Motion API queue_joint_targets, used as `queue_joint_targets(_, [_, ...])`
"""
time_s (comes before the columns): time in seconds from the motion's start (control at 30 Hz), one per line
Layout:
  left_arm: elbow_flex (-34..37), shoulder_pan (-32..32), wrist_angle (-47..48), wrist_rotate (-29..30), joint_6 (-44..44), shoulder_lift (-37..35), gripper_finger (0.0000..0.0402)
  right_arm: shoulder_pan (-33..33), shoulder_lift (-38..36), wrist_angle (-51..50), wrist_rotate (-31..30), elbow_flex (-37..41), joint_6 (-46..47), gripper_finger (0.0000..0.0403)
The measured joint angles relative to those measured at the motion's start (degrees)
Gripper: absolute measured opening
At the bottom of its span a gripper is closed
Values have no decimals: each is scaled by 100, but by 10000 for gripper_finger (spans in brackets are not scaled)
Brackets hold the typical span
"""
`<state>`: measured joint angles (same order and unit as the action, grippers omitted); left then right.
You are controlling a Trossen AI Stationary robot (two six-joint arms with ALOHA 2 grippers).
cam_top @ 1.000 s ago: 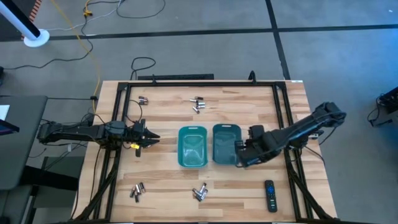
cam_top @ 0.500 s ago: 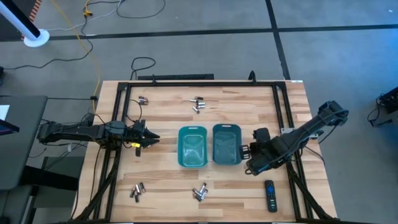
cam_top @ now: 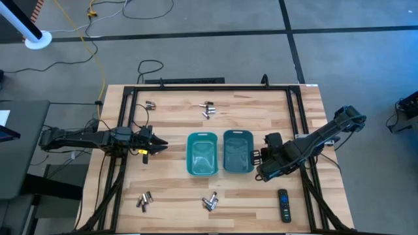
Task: Sort batteries
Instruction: Put the black battery into the blue bin
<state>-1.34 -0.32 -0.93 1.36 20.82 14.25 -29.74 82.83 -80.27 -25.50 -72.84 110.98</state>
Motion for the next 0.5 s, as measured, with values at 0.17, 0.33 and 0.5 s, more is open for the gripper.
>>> queue_joint_targets(0.17, [0,1,0,3,0,0,94,0,0,-20,2,0,1,143])
queue_joint_targets(0.33, [0,1,0,8,0,0,94,61,-19,41,2,2,126,190])
queue_joint_targets(0.5, [0,0,0,12,0,0,94,66,-24,208,4,2,-155,204])
